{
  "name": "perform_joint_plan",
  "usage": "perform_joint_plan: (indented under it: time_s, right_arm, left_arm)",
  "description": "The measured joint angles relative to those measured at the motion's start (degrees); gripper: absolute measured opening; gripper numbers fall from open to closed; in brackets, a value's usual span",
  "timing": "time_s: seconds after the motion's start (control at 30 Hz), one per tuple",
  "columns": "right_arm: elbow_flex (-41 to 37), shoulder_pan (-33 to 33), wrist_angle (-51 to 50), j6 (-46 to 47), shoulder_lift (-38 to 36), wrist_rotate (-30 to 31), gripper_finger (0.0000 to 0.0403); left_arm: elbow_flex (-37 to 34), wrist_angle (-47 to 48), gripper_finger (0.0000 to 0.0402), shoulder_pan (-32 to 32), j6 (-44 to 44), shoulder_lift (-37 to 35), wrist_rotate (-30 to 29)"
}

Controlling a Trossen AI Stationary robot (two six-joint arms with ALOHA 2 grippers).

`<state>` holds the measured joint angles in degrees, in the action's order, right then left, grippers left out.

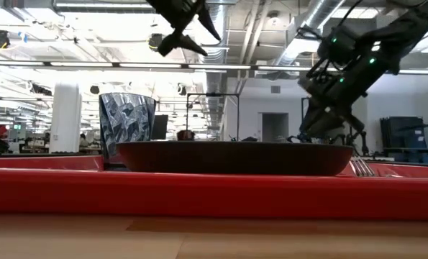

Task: Pick and place plate/cup/fork/spoon on tray
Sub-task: Put the black spoon on the orange serving tray between the pink fork and black plate

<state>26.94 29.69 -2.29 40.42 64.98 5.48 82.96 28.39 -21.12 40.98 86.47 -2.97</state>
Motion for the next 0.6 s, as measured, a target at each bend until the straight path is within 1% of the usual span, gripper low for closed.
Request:
perform_joint_plan:
  time_s: [0.07, 0.13, 0.23, 0.3, 0.4, 0.47, 0.6]
  right_arm:
    - [0.7, 1.4, 0.6, -2.5, 3.5, -1.5, 0.0158]
    - [2.1, 3.1, -1.8, -2.6, 6.0, -2.4, 0.0175]
    - [4.7, 5.1, -2.6, -2.8, 8.3, -1.5, 0.0191]
    - [7.3, 5.8, -2.2, -5.1, 10.3, 1.1, 0.0193]
    - [12.5, 6.1, -2.2, -9.3, 14.7, 3.5, 0.019]
    - [15.9, 6.1, -2.4, -11.7, 18.8, 3.9, 0.0185]
    - [22.2, 6.1, -6.1, -11.9, 27.7, 3.0, 0.0178]
  left_arm:
    - [0.0, -0.8, 0.0216, -0.8, -0.5, 0.8, 0.2]
    - [0.0, -2.9, 0.0216, -1.9, -0.8, 1.9, 0.7]
    - [0.0, -5.0, 0.0216, -3.3, 0.8, 4.9, 4.1]
    - [0.0, -5.3, 0.0216, -3.7, 0.9, 6.5, 4.7]
    - [0.0, -5.4, 0.0215, -4.5, 0.5, 7.7, 3.9]
    - [0.0, -4.9, 0.0215, -5.2, 0.5, 8.5, 3.8]
    - [0.0, -5.4, 0.0215, -6.2, 0.2, 8.3, 3.7]
